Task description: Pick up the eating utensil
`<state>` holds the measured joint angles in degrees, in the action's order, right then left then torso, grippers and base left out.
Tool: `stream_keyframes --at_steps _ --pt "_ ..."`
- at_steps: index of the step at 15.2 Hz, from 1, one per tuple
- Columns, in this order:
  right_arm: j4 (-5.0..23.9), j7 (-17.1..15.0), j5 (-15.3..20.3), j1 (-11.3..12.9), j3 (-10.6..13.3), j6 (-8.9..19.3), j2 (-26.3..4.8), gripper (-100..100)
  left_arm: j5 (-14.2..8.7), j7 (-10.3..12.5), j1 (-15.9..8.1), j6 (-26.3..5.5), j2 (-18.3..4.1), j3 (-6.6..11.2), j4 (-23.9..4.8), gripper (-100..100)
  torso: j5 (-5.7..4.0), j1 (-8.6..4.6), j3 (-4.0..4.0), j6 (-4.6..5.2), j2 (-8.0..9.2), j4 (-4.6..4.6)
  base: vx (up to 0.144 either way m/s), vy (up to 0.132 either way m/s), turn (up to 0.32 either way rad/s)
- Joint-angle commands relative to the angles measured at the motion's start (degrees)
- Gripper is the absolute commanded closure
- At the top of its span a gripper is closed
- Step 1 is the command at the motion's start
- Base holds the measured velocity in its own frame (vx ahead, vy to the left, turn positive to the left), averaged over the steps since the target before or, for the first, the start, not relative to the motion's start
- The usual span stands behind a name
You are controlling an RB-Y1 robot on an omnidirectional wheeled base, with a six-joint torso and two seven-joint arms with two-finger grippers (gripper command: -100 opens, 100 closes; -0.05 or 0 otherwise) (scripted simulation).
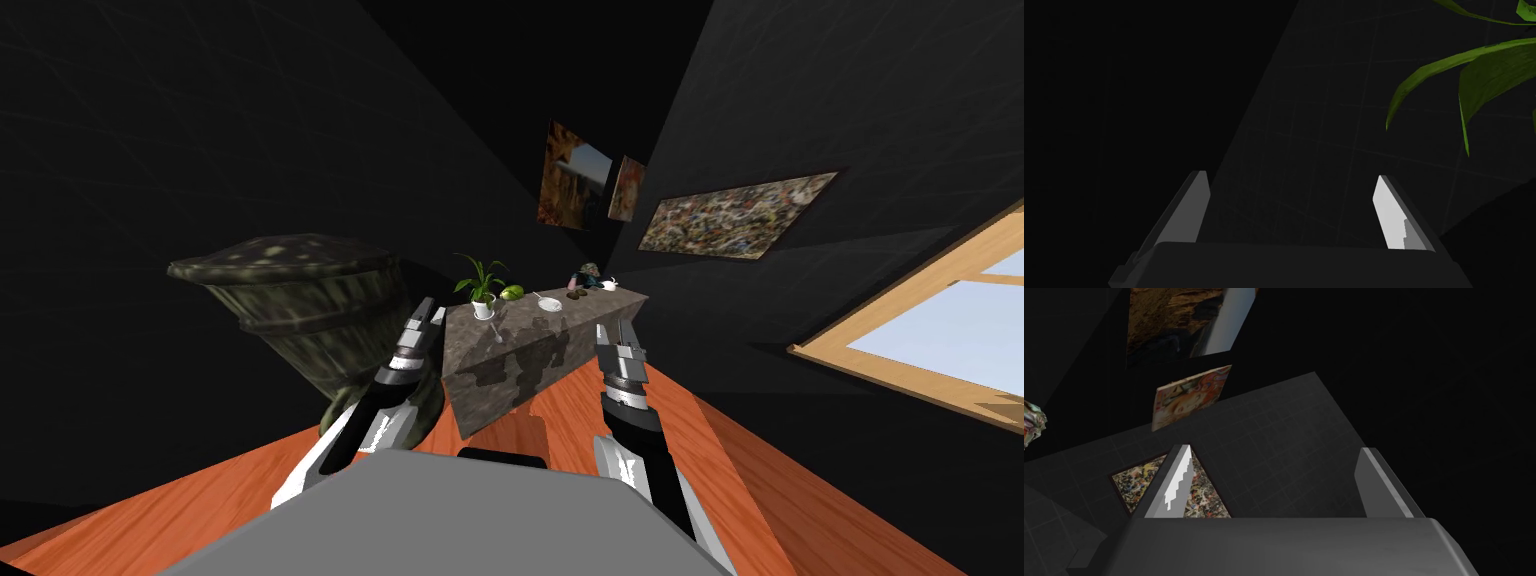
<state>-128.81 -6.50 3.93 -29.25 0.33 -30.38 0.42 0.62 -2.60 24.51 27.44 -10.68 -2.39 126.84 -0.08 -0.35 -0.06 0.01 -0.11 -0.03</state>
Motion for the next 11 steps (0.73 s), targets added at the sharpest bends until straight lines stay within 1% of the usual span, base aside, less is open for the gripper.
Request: stream_keyframes --at_steps 1,2,3,4,5,6,7,8,9,10,11 --pt "0.0 0.0 0.0 0.0 0.0 0.0 0.0 0 -0.1 0.0 -1.4 -2.9 -1.7 0.27 -0.9 -100 0.00 0.00 0.00 0.00 0.00 0.00 0.019 -0.082 -0.018" --pt "0.0 0.0 0.0 0.0 0.0 0.0 0.0 0 -0.1 0.0 -1.4 -3.1 -1.7 0.27 -0.9 -100 0.00 0.00 0.00 0.00 0.00 0.00 0.015 -0.070 -0.014" --pt "0.0 0.0 0.0 0.0 0.0 0.0 0.0 0 -0.2 0.1 -2.4 -5.1 -2.8 0.53 -1.4 -100 0.00 0.03 0.01 0.00 0.01 0.00 0.014 -0.073 -0.022" --pt "0.0 0.0 0.0 0.0 0.0 0.0 0.0 0 -0.2 0.1 -2.4 -5.2 -2.8 0.53 -1.4 -100 0.01 0.03 0.01 0.01 0.01 0.00 0.013 -0.069 -0.020" --pt "0.0 0.0 0.0 0.0 0.0 0.0 0.0 0 -0.3 0.1 -3.4 -7.2 -3.8 0.79 -1.9 -100 0.01 0.05 0.01 0.00 0.02 0.01 0.013 -0.077 -0.029" --pt "0.0 0.0 0.0 0.0 0.0 0.0 0.0 0 -0.3 0.1 -3.4 -7.5 -3.8 0.79 -1.9 -100 0.01 0.03 0.02 0.00 0.03 0.01 0.012 -0.073 -0.017" --pt "0.0 0.0 0.0 0.0 0.0 0.0 0.0 0 -0.4 0.1 -4.4 -9.2 -4.8 1.05 -2.5 -100 0.00 0.03 0.02 0.00 0.04 0.01 0.020 -0.072 -0.024" --pt "0.0 0.0 0.0 0.0 0.0 0.0 0.0 0 -0.4 0.1 -4.4 -9.9 -4.8 1.05 -2.5 -100 0.01 0.04 0.01 0.01 0.01 0.01 0.017 -0.072 -0.022" --pt "0.0 0.0 0.0 0.0 0.0 0.0 0.0 0 -0.6 0.1 -5.4 -11.4 -5.7 1.30 -3.1 -100 0.01 0.04 0.01 0.00 0.02 0.00 0.006 -0.084 -0.025" --pt "0.0 0.0 0.0 0.0 0.0 0.0 0.0 0 -0.6 0.1 -5.4 -12.3 -5.7 1.30 -3.1 -100 0.01 0.01 0.02 0.00 0.04 0.01 0.007 -0.085 -0.020" --pt "0.0 0.0 0.0 0.0 0.0 0.0 0.0 0 -0.6 0.1 -5.4 -12.3 -5.7 1.30 -3.1 -100 0.00 0.00 0.03 0.00 0.05 0.01 0.012 -0.057 -0.003"
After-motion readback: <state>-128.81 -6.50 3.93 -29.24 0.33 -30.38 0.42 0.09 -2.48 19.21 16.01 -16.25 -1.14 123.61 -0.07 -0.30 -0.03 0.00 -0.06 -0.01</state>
